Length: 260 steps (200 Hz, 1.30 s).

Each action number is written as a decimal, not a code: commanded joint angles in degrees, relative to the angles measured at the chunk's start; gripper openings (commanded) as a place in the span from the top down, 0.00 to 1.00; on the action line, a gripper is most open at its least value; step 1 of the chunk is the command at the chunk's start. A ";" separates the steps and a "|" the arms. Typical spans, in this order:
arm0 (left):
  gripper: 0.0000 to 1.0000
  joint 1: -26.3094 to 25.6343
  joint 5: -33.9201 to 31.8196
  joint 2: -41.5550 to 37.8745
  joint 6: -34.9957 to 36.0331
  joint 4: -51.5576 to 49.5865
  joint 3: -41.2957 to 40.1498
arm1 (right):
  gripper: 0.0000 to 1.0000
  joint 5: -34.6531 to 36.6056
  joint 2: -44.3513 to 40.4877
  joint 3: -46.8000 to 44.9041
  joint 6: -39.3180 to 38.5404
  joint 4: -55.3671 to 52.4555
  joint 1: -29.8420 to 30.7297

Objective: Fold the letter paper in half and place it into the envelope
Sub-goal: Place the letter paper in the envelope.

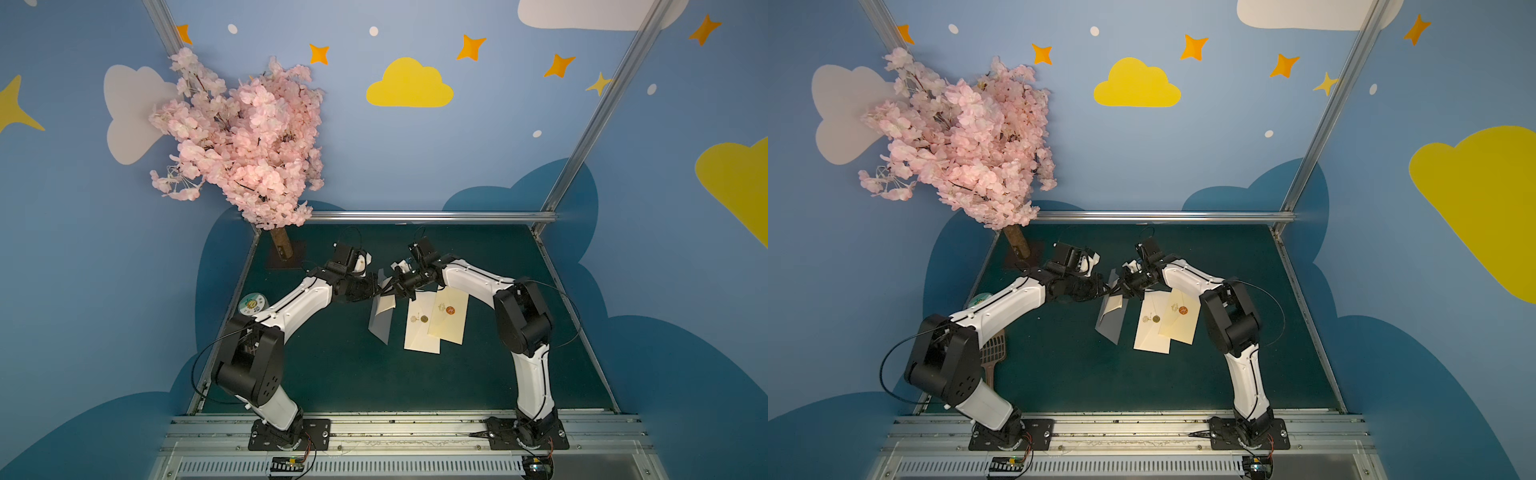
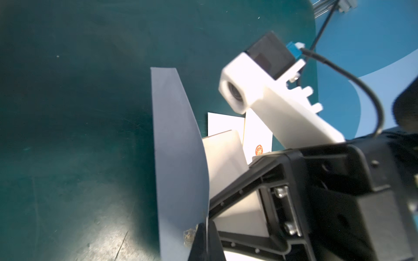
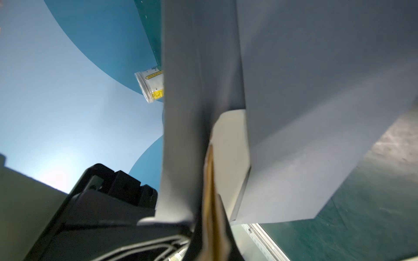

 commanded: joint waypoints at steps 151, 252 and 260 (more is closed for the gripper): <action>0.97 0.43 8.71 0.22 -3.51 7.49 -0.89 | 0.94 0.74 2.90 7.89 -4.42 -11.44 -1.96; 0.97 3.28 10.04 0.50 -4.02 7.99 -1.19 | 0.72 0.86 -4.66 2.58 -4.80 -13.41 -2.54; 0.97 3.35 10.11 0.48 -4.03 7.97 -1.24 | 0.76 1.00 -4.52 2.67 -4.88 -13.67 -2.63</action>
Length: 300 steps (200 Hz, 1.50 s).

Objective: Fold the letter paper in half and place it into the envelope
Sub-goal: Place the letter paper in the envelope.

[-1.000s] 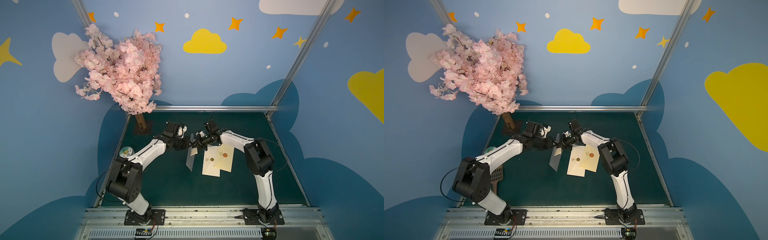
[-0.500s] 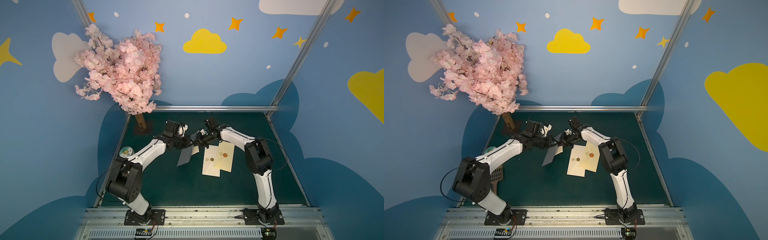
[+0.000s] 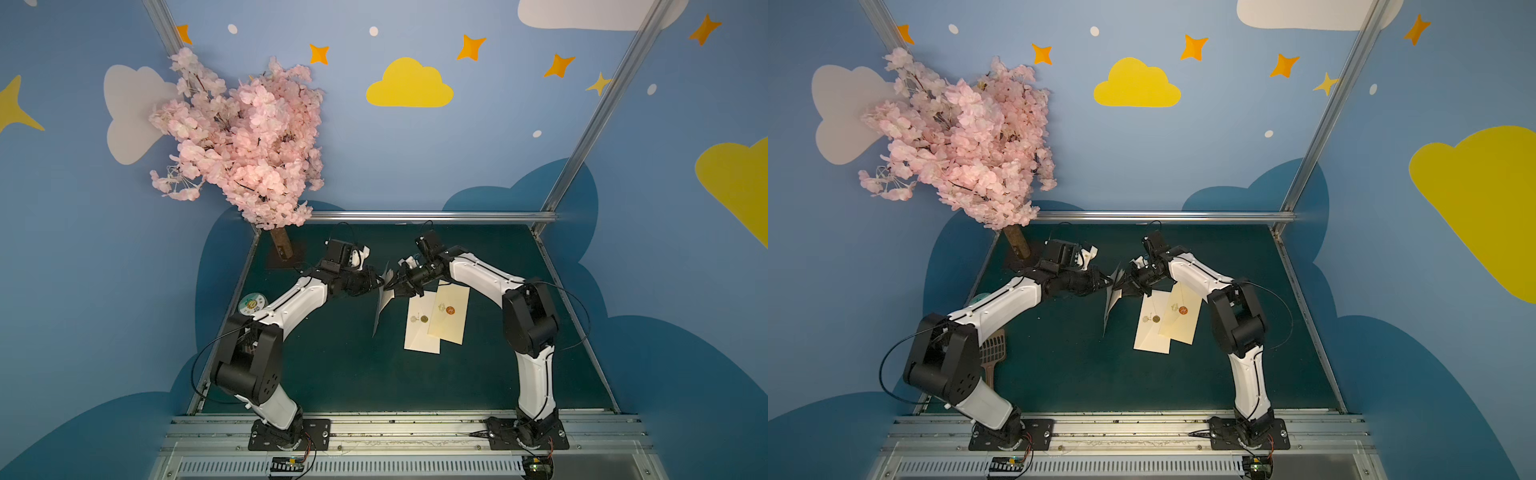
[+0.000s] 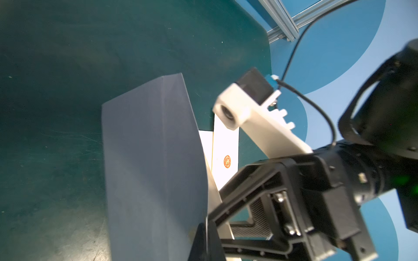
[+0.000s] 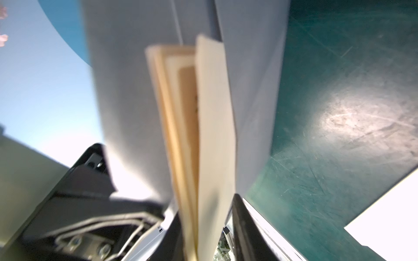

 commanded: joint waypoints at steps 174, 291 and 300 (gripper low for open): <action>0.97 1.27 6.37 0.67 -8.72 11.97 -5.42 | 1.00 2.03 10.20 11.30 -1.50 -6.64 3.13; 0.97 4.99 9.36 0.51 -10.76 15.84 -7.67 | 0.48 1.86 -0.54 3.51 -4.26 -8.15 -0.61; 0.97 5.19 9.57 0.74 -10.85 15.99 -7.58 | 0.41 1.97 -0.65 3.03 -4.39 -8.17 -0.88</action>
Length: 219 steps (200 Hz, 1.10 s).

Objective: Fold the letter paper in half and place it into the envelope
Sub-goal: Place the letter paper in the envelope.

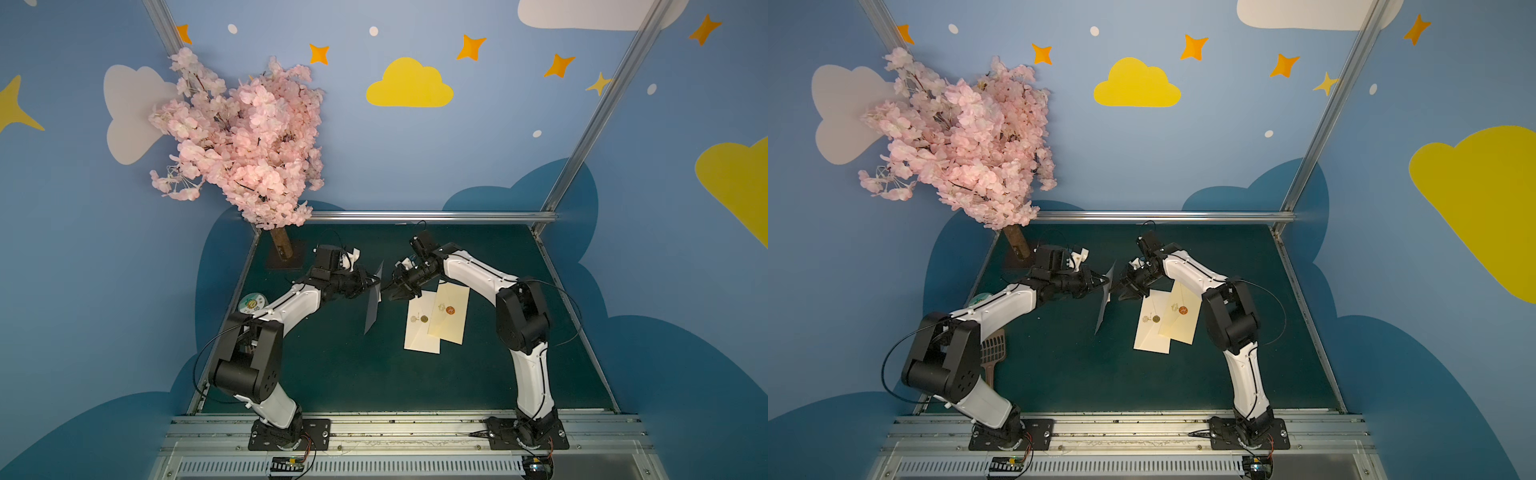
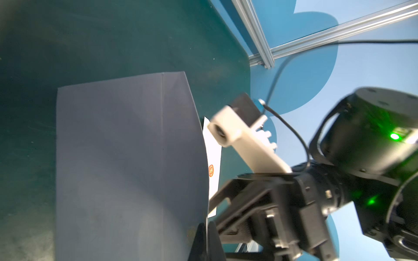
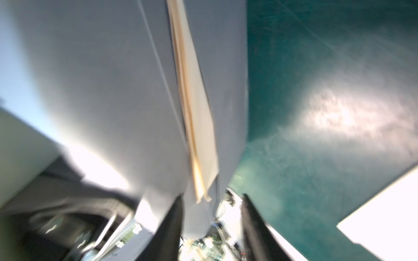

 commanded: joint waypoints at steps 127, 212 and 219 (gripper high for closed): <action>0.97 1.34 1.73 0.47 -2.12 4.04 -2.47 | 0.15 2.29 4.90 4.01 -3.31 -5.55 -0.58; 0.97 1.50 1.30 0.31 -7.50 10.04 -5.28 | 0.15 2.81 10.71 7.71 -4.77 -7.52 0.52; 0.97 1.50 1.20 0.45 -7.86 10.48 -5.29 | 0.15 2.92 11.11 7.94 -5.05 -7.94 0.78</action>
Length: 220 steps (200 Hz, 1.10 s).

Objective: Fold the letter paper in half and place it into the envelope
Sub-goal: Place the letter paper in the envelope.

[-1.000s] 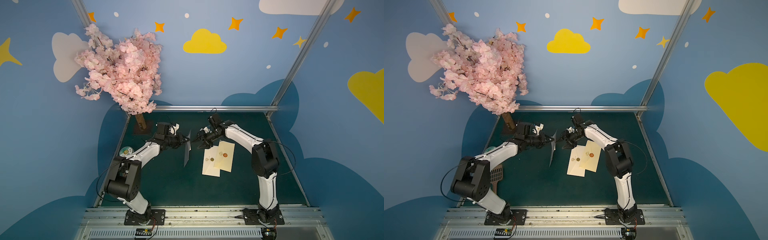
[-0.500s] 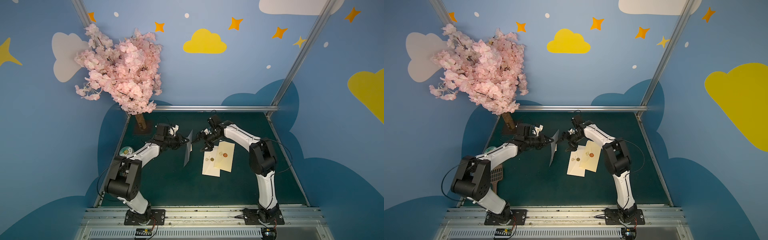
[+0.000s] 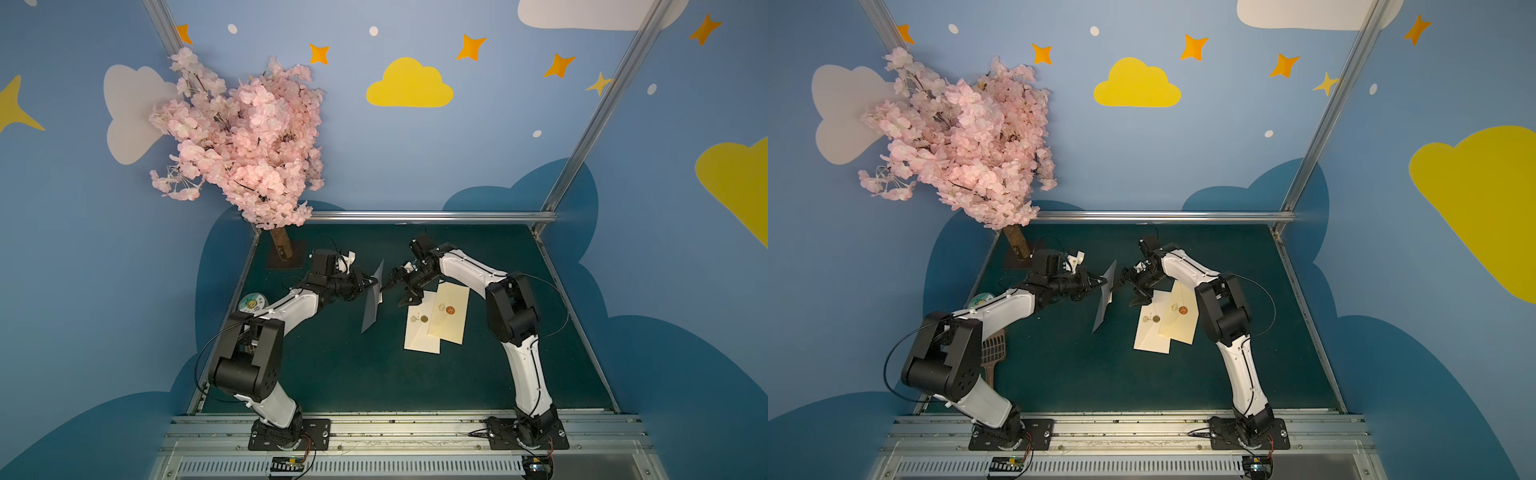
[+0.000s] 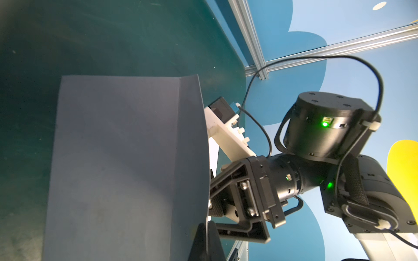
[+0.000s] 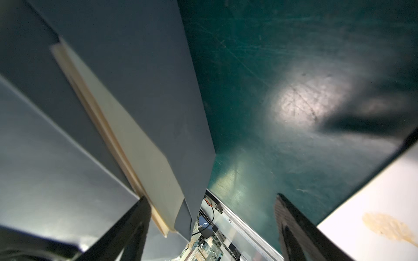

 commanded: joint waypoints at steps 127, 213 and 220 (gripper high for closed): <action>0.97 0.06 0.26 1.71 -6.63 7.46 0.70 | 0.15 1.59 -7.52 -1.08 -6.59 -7.23 0.42; 0.97 0.14 1.31 0.28 -5.99 7.57 -0.63 | 0.15 4.75 -13.63 -5.33 -9.39 -9.04 -1.85; 0.97 0.31 1.05 0.14 -6.27 8.51 -1.76 | 0.15 4.83 -13.63 -5.32 -9.44 -9.05 -1.99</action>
